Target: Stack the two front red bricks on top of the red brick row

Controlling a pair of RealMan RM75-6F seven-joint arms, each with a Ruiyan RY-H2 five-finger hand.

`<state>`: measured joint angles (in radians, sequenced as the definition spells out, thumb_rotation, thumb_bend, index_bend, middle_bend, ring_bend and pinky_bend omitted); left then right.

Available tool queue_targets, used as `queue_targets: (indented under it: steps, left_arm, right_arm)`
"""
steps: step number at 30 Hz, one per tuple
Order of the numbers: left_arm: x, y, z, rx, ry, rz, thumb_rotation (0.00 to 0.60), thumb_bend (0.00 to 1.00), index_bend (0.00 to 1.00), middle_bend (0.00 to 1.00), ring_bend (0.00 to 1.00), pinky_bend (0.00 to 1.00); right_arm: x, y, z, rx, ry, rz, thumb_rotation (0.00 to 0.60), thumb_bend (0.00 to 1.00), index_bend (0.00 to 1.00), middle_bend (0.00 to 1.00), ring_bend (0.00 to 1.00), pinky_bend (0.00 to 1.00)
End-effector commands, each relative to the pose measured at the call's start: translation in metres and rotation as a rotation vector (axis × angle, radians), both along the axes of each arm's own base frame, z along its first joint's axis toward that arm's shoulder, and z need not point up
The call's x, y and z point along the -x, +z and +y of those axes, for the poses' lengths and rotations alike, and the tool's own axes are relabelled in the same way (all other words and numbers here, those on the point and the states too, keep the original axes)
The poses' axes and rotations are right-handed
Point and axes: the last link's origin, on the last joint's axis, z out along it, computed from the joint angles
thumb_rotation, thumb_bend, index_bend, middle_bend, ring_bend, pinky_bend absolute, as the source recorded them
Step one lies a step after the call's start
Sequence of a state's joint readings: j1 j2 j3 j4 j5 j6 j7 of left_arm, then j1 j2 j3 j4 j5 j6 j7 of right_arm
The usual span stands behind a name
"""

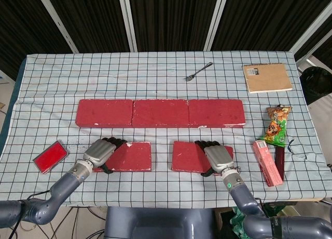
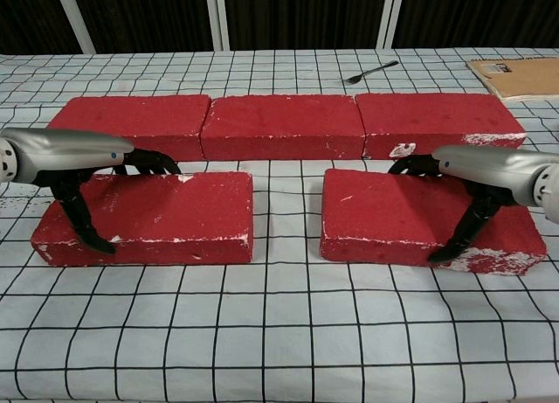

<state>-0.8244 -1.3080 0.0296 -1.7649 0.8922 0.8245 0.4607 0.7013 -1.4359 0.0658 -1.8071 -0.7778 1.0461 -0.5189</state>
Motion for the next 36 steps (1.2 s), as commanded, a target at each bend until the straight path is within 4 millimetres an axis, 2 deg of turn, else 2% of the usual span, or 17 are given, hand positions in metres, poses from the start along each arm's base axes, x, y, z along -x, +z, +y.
queue_targets:
  steps: [1, 24, 36]
  left_arm:
    - [0.0, 0.0, 0.0, 0.0, -0.001, -0.002, 0.6, 0.24, 0.18, 0.23, 0.16, 0.37]
    - [0.0, 0.003, 0.001, 0.0, -0.015, 0.013, 0.6, 0.24, 0.18, 0.23, 0.18, 0.37]
    - [-0.006, 0.018, 0.003, -0.024, 0.0, -0.021, 0.6, 0.24, 0.17, 0.22, 0.18, 0.36]
  right_arm:
    - [0.0, 0.0, 0.0, 0.001, 0.0, -0.001, 0.6, 0.02, 0.18, 0.19, 0.17, 0.15]
    - [0.0, 0.003, -0.001, 0.006, -0.003, -0.001, 0.6, 0.02, 0.18, 0.19, 0.17, 0.15]
    - [-0.006, 0.009, -0.001, 0.015, 0.023, -0.003, 0.6, 0.02, 0.18, 0.19, 0.17, 0.15]
